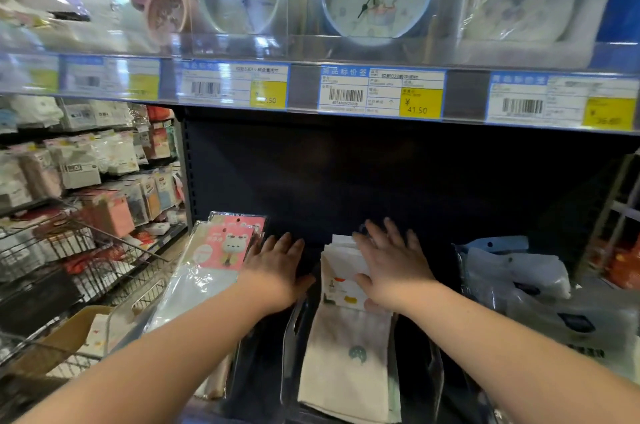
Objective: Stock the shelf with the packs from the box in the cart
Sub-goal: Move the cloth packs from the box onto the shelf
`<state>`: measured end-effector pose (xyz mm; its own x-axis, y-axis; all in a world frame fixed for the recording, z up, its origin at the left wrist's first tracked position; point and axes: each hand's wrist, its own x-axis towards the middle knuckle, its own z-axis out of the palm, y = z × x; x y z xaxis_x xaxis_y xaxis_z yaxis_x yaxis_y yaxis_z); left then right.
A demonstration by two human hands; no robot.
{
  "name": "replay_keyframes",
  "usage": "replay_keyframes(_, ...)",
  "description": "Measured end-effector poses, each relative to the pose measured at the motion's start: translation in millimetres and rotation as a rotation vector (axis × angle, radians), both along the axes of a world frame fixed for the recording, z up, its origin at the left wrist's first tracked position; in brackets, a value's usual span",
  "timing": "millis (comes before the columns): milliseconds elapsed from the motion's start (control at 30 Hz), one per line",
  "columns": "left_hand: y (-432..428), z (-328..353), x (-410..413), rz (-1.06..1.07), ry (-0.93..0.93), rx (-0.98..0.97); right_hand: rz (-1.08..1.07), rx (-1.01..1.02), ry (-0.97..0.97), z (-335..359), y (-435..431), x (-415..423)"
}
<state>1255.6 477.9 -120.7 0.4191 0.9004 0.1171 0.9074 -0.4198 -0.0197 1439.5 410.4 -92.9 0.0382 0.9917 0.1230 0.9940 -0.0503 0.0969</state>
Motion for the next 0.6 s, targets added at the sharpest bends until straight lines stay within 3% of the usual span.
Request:
replay_keyframes(333,-35.7,9.2,-50.7,0.183,0.11,0.072,0.201,-0.057,0.066,-2.6,6.2,-45.1)
replay_keyframes(600,-59.7,-7.4,-118.3,0.284,0.158,-0.002,0.312,-0.088,0.059,-13.6,6.9,-109.0)
